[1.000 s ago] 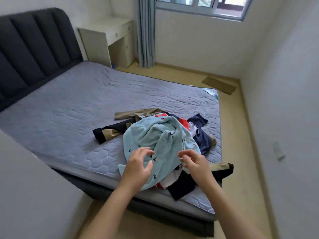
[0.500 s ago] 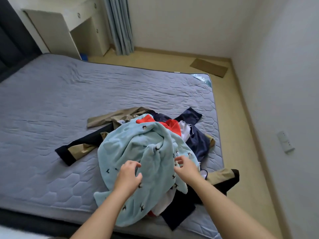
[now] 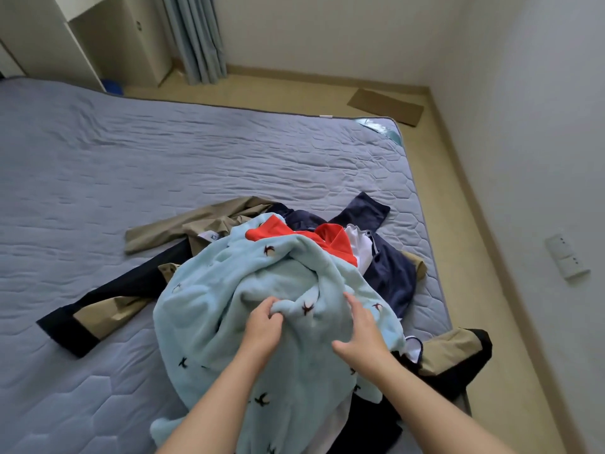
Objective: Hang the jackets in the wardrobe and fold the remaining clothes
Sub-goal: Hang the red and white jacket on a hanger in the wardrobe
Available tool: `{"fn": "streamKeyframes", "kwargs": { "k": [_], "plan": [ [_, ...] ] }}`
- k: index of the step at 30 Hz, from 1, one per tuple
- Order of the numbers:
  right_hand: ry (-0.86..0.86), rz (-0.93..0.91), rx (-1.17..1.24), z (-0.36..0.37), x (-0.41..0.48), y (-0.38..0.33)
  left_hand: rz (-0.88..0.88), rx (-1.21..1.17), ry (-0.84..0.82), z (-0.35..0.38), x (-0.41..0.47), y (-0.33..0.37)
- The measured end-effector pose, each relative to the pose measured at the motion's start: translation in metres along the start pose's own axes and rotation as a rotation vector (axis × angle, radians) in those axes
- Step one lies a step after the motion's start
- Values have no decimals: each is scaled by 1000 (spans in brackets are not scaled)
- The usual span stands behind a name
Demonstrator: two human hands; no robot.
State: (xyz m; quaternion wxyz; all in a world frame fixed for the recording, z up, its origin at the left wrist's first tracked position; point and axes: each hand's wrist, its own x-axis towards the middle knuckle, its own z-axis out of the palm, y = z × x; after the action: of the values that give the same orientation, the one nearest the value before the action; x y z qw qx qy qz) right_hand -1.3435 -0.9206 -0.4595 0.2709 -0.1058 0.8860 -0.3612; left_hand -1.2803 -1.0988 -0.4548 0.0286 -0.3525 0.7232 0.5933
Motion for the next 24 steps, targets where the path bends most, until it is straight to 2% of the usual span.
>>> {"fn": "streamKeyframes", "kwargs": {
  "k": [2,6,8,10,12,14,16,18,19,22,24],
  "plan": [
    [13,-42,-177,-1,3,-13,-79,-353,-79,-21,-12,7],
    [-157,-55,-383,19,11,-55,-147,-809,-113,-86,-21,13],
    [-172,-164,-289,42,14,-79,-190,-948,-151,-125,-22,16],
    [-78,-164,127,65,10,-103,-214,-877,-94,-163,-21,15],
    [33,4,538,83,2,-131,-200,-667,50,-191,-23,12],
    [-36,241,914,101,-4,-163,-176,-494,118,-208,-30,6],
    [-213,372,1172,118,-11,-195,-143,-358,15,-217,-39,0],
    [-288,383,1190,131,-19,-222,-94,-288,-141,-224,-49,1],
    [-288,316,1110,137,-19,-226,-61,-259,-185,-229,-50,1],
    [-240,-31,857,143,-20,-234,-32,-299,-130,-244,-53,4],
    [-217,-158,753,143,-25,-239,-45,-294,-45,-249,-57,4]
  ]
}}
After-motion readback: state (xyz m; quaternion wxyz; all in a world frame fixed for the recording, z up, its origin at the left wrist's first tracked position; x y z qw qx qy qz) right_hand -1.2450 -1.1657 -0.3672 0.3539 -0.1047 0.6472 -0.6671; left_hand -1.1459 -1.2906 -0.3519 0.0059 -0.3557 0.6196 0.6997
